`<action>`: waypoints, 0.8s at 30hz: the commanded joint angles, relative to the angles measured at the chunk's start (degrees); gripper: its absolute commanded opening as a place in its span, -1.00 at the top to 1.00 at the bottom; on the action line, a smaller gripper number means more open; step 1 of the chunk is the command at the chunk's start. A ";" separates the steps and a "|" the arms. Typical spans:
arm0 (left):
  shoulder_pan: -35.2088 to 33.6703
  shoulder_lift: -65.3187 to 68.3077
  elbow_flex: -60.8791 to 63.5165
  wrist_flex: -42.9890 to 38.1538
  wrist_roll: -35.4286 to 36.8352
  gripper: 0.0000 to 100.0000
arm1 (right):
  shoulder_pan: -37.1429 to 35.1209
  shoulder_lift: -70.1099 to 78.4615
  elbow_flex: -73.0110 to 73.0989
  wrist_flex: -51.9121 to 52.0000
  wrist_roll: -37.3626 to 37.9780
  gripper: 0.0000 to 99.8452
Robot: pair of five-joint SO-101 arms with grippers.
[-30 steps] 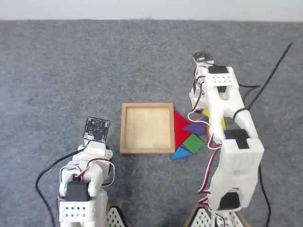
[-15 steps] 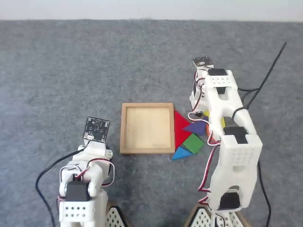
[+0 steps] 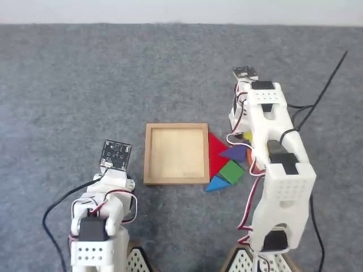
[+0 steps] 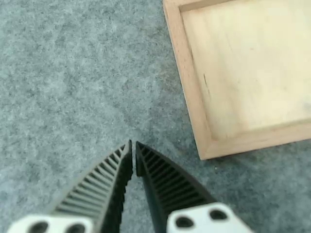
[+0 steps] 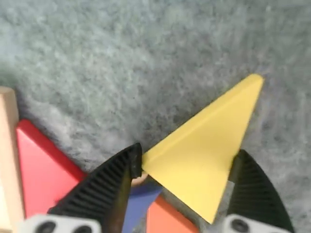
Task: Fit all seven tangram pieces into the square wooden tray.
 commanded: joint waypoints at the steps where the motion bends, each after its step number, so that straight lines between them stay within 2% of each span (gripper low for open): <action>1: -0.18 -1.14 -0.66 0.26 0.53 0.97 | -0.22 -6.02 -2.11 0.75 -0.62 0.49; 11: -0.18 -1.14 -0.66 0.26 0.53 0.97 | -3.56 -10.33 -2.37 3.38 -0.79 0.48; 17: -0.18 -1.14 -0.66 0.26 0.53 0.97 | -2.42 -6.90 -2.37 3.12 -2.81 0.24; 24: -0.18 -1.14 -0.66 0.26 0.53 0.97 | 0.22 -3.03 -2.37 -0.13 -2.81 0.33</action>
